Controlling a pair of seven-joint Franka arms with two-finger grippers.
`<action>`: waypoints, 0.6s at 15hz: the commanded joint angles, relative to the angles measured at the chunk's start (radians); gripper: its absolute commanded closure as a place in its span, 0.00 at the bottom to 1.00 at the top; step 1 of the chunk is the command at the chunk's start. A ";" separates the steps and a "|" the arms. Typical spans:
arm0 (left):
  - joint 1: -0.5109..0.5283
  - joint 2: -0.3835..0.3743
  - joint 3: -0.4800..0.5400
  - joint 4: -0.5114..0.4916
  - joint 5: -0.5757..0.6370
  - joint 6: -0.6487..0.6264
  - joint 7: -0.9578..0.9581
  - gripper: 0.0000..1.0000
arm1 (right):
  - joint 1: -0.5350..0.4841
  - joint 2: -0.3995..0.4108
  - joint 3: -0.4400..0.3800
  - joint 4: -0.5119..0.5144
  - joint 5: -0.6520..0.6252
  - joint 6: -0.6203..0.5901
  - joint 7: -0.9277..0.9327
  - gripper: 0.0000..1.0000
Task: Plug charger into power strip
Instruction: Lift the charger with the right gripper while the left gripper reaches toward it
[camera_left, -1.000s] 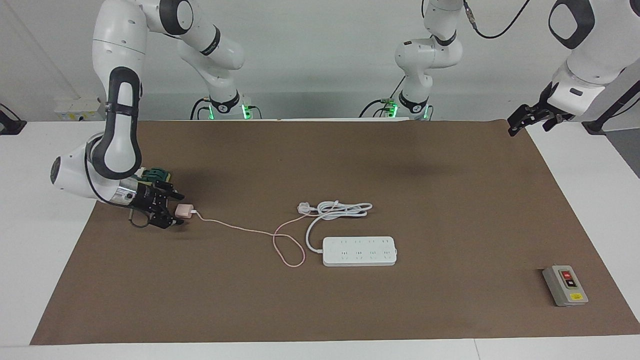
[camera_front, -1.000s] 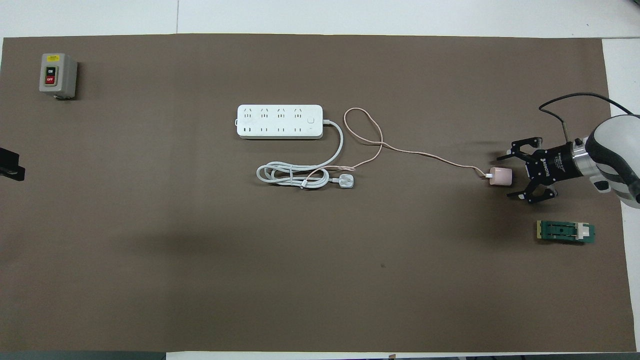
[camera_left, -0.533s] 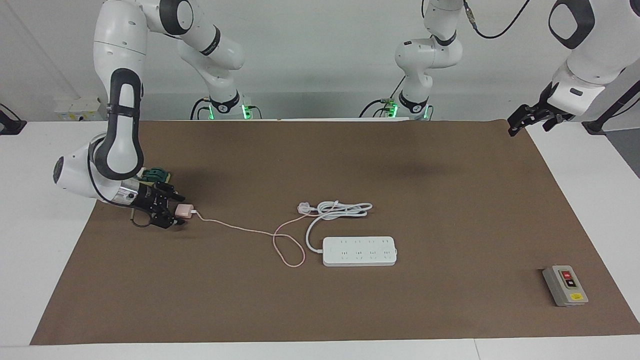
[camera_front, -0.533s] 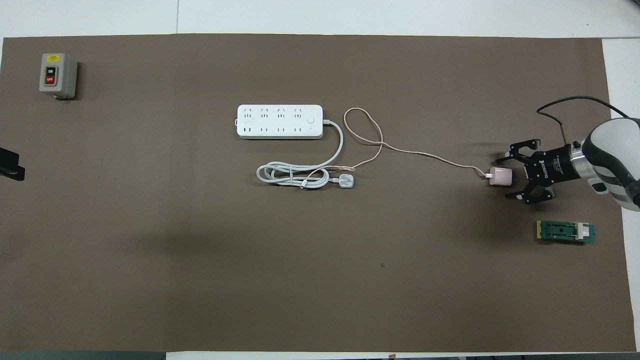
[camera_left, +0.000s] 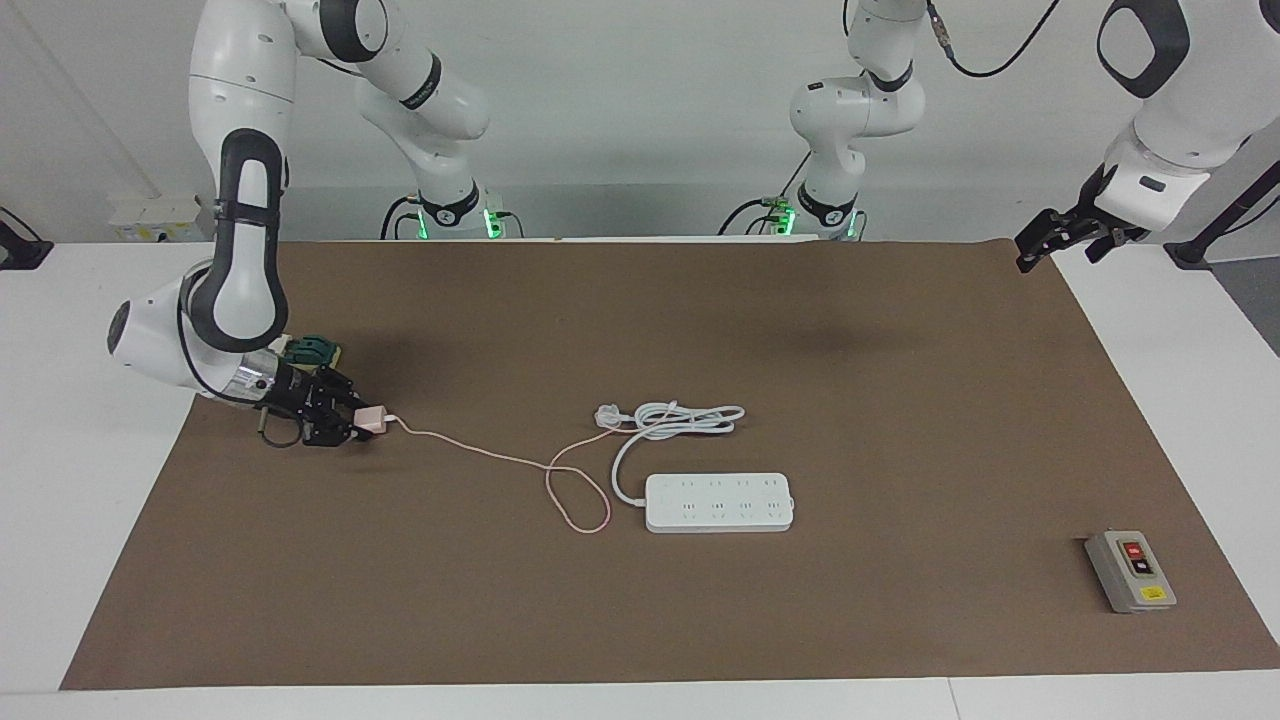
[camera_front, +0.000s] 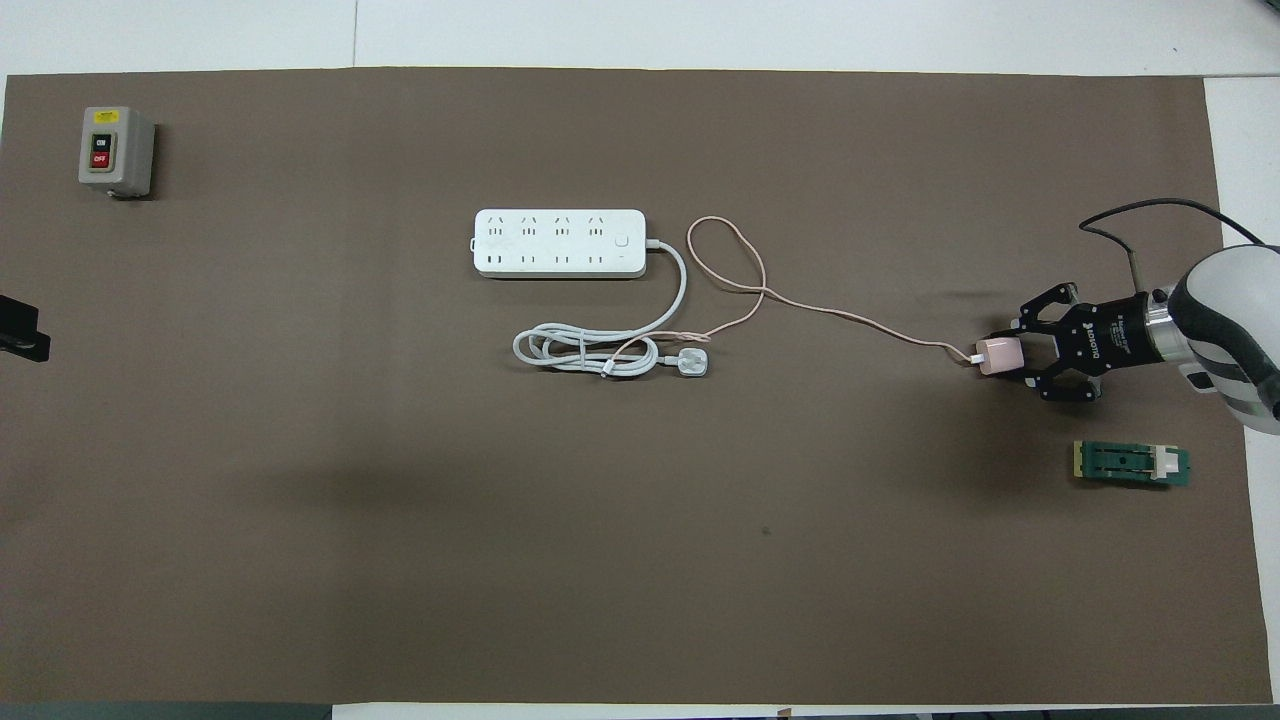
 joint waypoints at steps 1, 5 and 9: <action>0.010 -0.029 -0.006 -0.035 -0.013 0.018 0.008 0.00 | 0.029 0.011 0.002 -0.042 0.015 0.059 -0.050 1.00; 0.010 -0.029 -0.006 -0.035 -0.013 0.020 0.008 0.00 | 0.069 0.011 0.005 0.017 0.014 0.001 -0.017 1.00; 0.010 -0.029 -0.006 -0.035 -0.013 0.018 0.008 0.00 | 0.141 0.009 0.005 0.162 0.001 -0.134 0.150 1.00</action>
